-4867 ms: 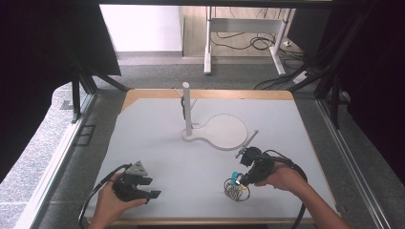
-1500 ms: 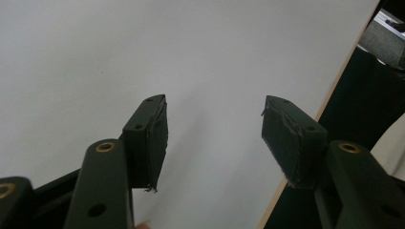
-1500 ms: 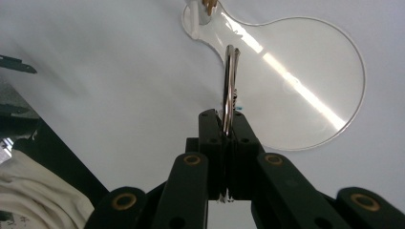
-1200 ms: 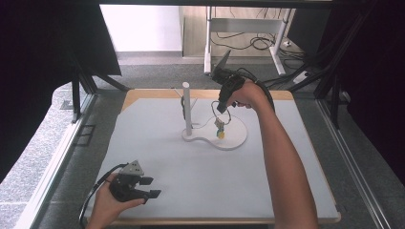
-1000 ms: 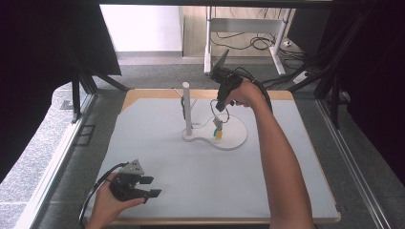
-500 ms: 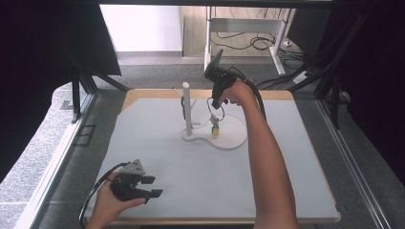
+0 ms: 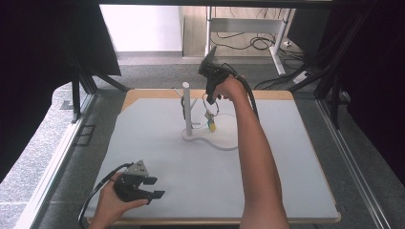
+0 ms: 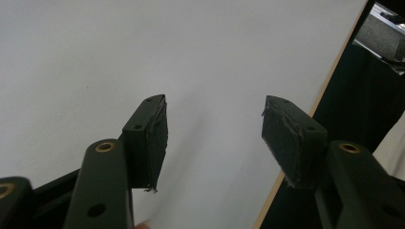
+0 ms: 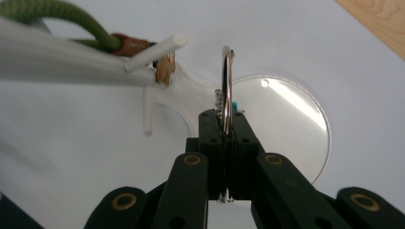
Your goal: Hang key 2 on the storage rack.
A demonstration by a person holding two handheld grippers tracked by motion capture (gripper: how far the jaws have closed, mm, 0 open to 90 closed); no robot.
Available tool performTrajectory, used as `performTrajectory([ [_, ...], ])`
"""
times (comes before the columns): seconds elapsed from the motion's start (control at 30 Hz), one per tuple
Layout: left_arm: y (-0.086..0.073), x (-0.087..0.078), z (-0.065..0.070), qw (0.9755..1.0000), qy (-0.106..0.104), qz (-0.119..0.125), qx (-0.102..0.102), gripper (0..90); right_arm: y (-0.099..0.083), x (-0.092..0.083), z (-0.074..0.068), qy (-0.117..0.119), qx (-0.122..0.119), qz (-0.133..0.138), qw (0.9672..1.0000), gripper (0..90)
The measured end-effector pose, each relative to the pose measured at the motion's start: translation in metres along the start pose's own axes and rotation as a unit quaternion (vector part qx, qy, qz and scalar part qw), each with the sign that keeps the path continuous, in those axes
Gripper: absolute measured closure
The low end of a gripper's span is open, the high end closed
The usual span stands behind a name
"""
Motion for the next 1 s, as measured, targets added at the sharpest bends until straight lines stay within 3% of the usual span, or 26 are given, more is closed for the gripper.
performTrajectory([
  [0.23,0.000,0.000,0.000,1.0000,0.000,0.000,0.001,42.4,0.011,0.003,-0.008,-0.003,-0.005,0.013,0.9999,86.5],
  [0.43,0.000,0.000,0.001,1.0000,-0.001,0.002,-0.001,42.5,0.012,0.003,-0.019,0.009,-0.013,0.017,0.9997,86.5],
  [0.67,-0.001,0.000,0.000,1.0000,0.001,-0.003,0.002,42.6,0.010,0.004,-0.028,0.017,-0.021,0.016,0.9995,86.5],
  [1.0,-0.002,0.002,-0.001,0.9999,0.003,-0.008,0.007,42.6,-0.001,0.022,-0.039,0.035,-0.024,0.011,0.9990,86.3],
])
Point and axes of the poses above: each handheld gripper's, and its own axes: x roughly forward along the jaws, y roughly out of its top, z roughly to its right, the point moved 7 cm from there along x, roughly forward along the jaws, and after that the axes turned 7 degrees about z, right-handed, at the moved point
